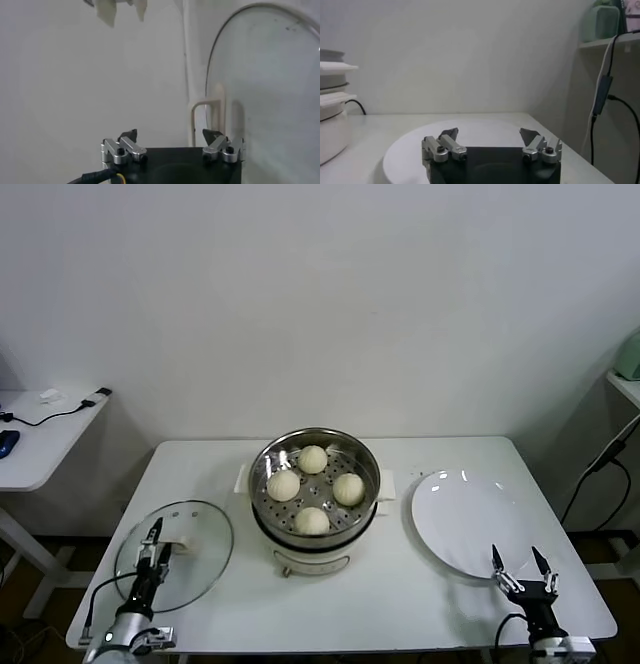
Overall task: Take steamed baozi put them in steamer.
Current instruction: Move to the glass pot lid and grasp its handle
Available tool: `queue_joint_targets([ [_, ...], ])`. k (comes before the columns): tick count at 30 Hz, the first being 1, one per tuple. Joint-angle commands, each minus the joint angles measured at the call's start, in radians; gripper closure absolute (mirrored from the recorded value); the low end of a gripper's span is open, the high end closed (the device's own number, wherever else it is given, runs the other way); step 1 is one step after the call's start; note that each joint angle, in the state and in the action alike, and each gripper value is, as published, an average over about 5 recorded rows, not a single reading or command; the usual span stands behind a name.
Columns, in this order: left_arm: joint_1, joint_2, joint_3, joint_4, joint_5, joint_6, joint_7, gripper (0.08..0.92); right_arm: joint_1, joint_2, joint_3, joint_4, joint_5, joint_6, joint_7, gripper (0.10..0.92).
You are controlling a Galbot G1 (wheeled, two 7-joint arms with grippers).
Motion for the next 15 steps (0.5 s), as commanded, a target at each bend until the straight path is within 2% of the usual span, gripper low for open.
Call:
queue_joint_targets([
  [1,-0.026,0.003,0.006,0.031,-0.020,0.016,0.023,0.187,-0.005,0.008,0.000,-0.001,-0.006,0.006,-0.005,0.203],
  [5,-0.019,-0.001,0.004,0.031,-0.026,0.018,0.018,0.264,-0.004,0.014,-0.002,-0.004,-0.009,0.007,-0.006,0.203],
  [15,-0.028,-0.011,0.002,0.047,-0.024,0.021,0.011,0.550,-0.006,0.019,-0.009,-0.007,-0.012,0.008,-0.011,0.203],
])
